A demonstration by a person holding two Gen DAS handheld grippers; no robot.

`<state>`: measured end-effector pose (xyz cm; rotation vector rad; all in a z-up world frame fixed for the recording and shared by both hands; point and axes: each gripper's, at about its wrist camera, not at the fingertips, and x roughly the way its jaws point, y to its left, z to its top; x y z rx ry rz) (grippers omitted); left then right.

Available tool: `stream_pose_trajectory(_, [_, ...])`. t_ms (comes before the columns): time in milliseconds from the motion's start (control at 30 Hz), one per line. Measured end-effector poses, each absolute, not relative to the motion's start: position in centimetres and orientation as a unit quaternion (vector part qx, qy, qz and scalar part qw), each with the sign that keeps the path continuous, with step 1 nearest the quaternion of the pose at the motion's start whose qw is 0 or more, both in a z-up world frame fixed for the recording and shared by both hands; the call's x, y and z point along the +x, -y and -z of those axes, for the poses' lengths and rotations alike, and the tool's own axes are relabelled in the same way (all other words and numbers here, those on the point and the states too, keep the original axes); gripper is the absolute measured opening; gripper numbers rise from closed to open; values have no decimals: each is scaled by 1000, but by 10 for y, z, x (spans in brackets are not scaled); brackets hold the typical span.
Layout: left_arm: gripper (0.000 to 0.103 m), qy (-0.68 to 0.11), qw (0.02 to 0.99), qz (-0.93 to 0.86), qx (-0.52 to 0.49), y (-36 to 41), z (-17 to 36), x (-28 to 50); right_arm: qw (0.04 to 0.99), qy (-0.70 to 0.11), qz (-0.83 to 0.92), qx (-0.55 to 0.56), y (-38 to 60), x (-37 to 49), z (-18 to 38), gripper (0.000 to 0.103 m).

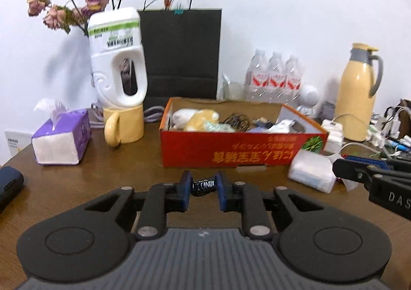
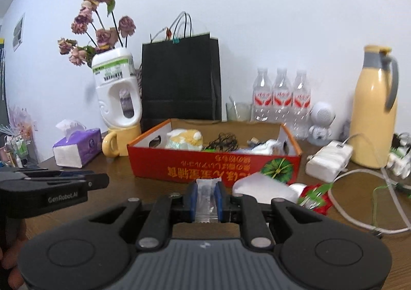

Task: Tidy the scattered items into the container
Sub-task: 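Carry both packets over the box and open both grippers to drop them inside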

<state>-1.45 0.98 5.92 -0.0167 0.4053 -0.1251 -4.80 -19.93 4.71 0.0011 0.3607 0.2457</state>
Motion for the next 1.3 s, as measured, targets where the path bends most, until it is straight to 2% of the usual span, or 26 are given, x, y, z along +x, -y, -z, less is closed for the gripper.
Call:
stream_pose_trajectory(167, [22, -191, 978, 80, -37, -13, -78, -1, 979, -167, -118, 16, 204, -42, -64, 14])
stream_pose_trajectory(300, [22, -189, 975, 88, -74, -21, -101, 42, 980, -156, -119, 14, 208, -13, -80, 14])
stream_pose_trajectory(433, [22, -201, 973, 87, -68, -22, -125, 107, 978, -168, -120, 35, 224, 39, -104, 14])
stream_pose_trajectory(533, [22, -266, 955, 94, -89, -25, -135, 179, 970, -206, -127, 31, 240, 100, -126, 14])
stream_pose_trajectory(633, [22, -336, 932, 85, -103, -28, -132, 237, 950, -287, -115, 39, 257, 170, -134, 14])
stream_pose_trajectory(733, [22, -393, 913, 66, -92, -25, -122, 280, 922, -366, -109, 68, 271, 232, -131, 14])
stream_pose_trajectory(867, [23, -444, 892, 65, -57, -11, -106, 313, 891, -433, -114, 72, 261, 285, -114, 14])
stream_pose_trajectory(1000, [23, -468, 881, 61, -40, 0, -94, 329, 863, -486, -123, 59, 234, 315, -87, 14])
stream_pose_trajectory(1200, [25, -476, 874, 85, -45, 28, -93, 342, 851, -512, -112, 42, 210, 337, -60, 15])
stream_pose_trajectory(1300, [27, -476, 873, 92, -48, 42, -93, 349, 850, -514, -103, 48, 210, 342, -58, 23])
